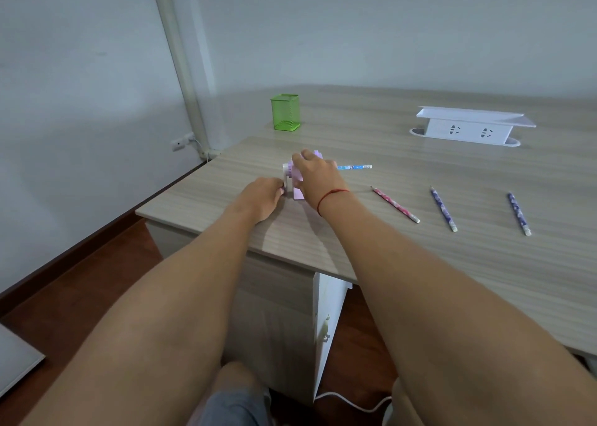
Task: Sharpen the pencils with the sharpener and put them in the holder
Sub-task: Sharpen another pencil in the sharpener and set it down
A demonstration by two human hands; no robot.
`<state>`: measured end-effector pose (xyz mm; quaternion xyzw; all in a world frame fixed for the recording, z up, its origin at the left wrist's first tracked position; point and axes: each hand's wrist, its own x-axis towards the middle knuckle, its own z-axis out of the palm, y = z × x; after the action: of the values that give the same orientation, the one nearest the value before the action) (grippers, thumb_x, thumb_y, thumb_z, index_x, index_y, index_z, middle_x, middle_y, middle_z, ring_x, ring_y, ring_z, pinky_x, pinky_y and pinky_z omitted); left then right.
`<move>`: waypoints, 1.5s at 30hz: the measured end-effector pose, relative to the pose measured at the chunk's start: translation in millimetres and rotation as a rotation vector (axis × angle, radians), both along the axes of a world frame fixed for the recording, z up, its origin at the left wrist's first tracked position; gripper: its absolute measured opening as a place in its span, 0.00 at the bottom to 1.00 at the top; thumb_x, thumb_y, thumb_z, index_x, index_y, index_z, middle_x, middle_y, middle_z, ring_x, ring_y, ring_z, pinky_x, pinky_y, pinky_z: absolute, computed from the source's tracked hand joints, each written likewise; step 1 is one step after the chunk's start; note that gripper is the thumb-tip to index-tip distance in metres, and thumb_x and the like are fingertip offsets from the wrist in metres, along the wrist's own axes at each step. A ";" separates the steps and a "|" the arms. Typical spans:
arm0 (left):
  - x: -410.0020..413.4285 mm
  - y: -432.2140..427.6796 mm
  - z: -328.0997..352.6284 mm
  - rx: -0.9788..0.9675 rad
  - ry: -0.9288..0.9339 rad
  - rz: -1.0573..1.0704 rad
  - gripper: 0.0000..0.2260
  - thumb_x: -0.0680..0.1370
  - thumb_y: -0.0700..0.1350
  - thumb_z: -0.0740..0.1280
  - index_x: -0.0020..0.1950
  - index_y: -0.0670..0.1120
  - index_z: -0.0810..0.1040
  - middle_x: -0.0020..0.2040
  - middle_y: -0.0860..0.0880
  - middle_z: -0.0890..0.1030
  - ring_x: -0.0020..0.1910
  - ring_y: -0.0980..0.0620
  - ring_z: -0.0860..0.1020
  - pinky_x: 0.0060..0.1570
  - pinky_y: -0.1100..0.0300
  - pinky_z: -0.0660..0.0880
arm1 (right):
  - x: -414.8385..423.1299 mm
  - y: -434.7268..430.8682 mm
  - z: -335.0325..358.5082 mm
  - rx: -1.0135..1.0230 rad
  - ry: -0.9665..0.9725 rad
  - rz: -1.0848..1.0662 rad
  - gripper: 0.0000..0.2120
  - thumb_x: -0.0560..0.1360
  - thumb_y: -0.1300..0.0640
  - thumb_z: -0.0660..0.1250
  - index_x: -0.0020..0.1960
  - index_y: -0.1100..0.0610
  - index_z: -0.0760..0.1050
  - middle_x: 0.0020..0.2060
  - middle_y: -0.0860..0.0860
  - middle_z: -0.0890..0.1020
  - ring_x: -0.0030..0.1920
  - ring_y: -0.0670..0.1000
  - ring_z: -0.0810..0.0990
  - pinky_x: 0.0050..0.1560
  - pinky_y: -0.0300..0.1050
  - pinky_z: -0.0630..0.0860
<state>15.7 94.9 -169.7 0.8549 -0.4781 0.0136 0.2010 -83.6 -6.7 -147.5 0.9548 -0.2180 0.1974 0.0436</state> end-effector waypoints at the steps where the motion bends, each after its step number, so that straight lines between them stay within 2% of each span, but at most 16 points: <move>1: 1.5 -0.6 0.4 0.015 -0.027 -0.002 0.12 0.81 0.41 0.56 0.49 0.39 0.78 0.51 0.38 0.81 0.50 0.38 0.78 0.49 0.50 0.73 | 1.1 1.1 0.1 -0.008 0.003 -0.002 0.17 0.77 0.61 0.60 0.65 0.59 0.68 0.62 0.54 0.73 0.56 0.59 0.77 0.54 0.52 0.73; 7: 17.8 -15.3 13.8 0.078 -0.234 -0.023 0.11 0.79 0.41 0.57 0.54 0.42 0.77 0.54 0.39 0.80 0.51 0.38 0.78 0.47 0.51 0.72 | 5.9 -0.7 2.8 -0.013 0.011 -0.038 0.15 0.79 0.60 0.58 0.65 0.60 0.69 0.61 0.55 0.74 0.58 0.60 0.77 0.56 0.53 0.73; 9: 23.5 -18.2 14.0 0.082 -0.290 -0.033 0.11 0.80 0.41 0.57 0.55 0.44 0.78 0.54 0.39 0.81 0.50 0.38 0.79 0.48 0.49 0.75 | 6.7 0.3 3.5 -0.016 0.016 -0.050 0.16 0.78 0.61 0.59 0.65 0.59 0.69 0.61 0.55 0.74 0.58 0.61 0.77 0.55 0.53 0.73; 12: 27.4 -21.1 29.8 0.016 -0.366 -0.046 0.09 0.77 0.36 0.58 0.53 0.41 0.77 0.51 0.37 0.80 0.49 0.36 0.78 0.45 0.48 0.74 | 7.9 0.0 3.7 -0.023 0.019 -0.047 0.17 0.77 0.61 0.61 0.66 0.59 0.68 0.61 0.55 0.74 0.57 0.60 0.78 0.54 0.52 0.73; 15: 29.8 -20.6 54.6 -0.043 -0.443 -0.098 0.11 0.81 0.42 0.55 0.52 0.38 0.76 0.50 0.34 0.79 0.49 0.34 0.77 0.43 0.46 0.72 | 10.9 1.8 6.5 0.014 0.037 -0.069 0.17 0.79 0.60 0.59 0.67 0.59 0.68 0.63 0.56 0.73 0.60 0.61 0.76 0.58 0.54 0.73; 20: 5.4 -3.0 49.1 -0.170 -0.369 -0.055 0.14 0.83 0.43 0.52 0.52 0.36 0.73 0.51 0.33 0.78 0.49 0.34 0.76 0.45 0.45 0.70 | 13.7 4.9 8.4 0.039 0.039 -0.107 0.16 0.79 0.60 0.61 0.66 0.59 0.69 0.63 0.57 0.73 0.61 0.62 0.76 0.60 0.55 0.73; 23: 0.7 12.0 40.2 -0.182 -0.393 -0.083 0.10 0.81 0.39 0.54 0.54 0.37 0.74 0.52 0.34 0.78 0.50 0.35 0.77 0.46 0.45 0.71 | 13.3 7.8 11.2 0.056 0.050 -0.107 0.16 0.79 0.60 0.60 0.66 0.60 0.69 0.64 0.58 0.73 0.62 0.62 0.75 0.61 0.55 0.73; 26: -4.8 24.0 23.6 -0.117 -0.399 -0.120 0.09 0.80 0.36 0.57 0.56 0.35 0.73 0.53 0.36 0.78 0.50 0.36 0.77 0.45 0.45 0.72 | 13.8 6.9 12.9 0.063 0.045 -0.107 0.16 0.79 0.61 0.59 0.66 0.60 0.70 0.63 0.58 0.73 0.63 0.61 0.74 0.61 0.56 0.74; 31: -8.6 24.6 0.6 -0.048 -0.324 -0.152 0.09 0.78 0.37 0.56 0.55 0.37 0.73 0.52 0.38 0.78 0.50 0.38 0.77 0.49 0.46 0.74 | 11.5 7.1 11.3 0.052 0.043 -0.092 0.16 0.79 0.59 0.60 0.66 0.60 0.69 0.64 0.58 0.73 0.65 0.61 0.73 0.61 0.56 0.72; 34: -3.2 16.1 -2.3 0.050 -0.310 -0.135 0.10 0.79 0.39 0.57 0.55 0.37 0.74 0.53 0.37 0.78 0.52 0.37 0.77 0.51 0.46 0.74 | 12.0 3.7 6.5 0.031 0.027 -0.077 0.17 0.77 0.60 0.63 0.65 0.60 0.69 0.63 0.57 0.73 0.62 0.61 0.75 0.58 0.55 0.73; 40: 22.5 -11.3 8.3 0.202 -0.384 -0.119 0.13 0.80 0.43 0.56 0.57 0.40 0.77 0.57 0.38 0.79 0.56 0.38 0.77 0.53 0.50 0.73 | 10.7 -0.6 1.8 -0.045 0.006 -0.052 0.15 0.79 0.60 0.57 0.66 0.60 0.68 0.63 0.56 0.73 0.57 0.62 0.78 0.52 0.54 0.74; 45: 44.5 -22.9 25.2 0.222 -0.436 -0.166 0.10 0.78 0.42 0.61 0.56 0.45 0.79 0.55 0.41 0.81 0.55 0.40 0.79 0.51 0.50 0.75 | 8.4 2.2 3.9 -0.048 0.006 -0.059 0.17 0.79 0.62 0.57 0.67 0.60 0.67 0.64 0.56 0.72 0.57 0.61 0.78 0.53 0.52 0.73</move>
<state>60.1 72.0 -144.5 0.8063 -0.5773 0.1286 -0.0012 -75.2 -4.5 -143.6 0.9472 -0.2410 0.1984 0.0731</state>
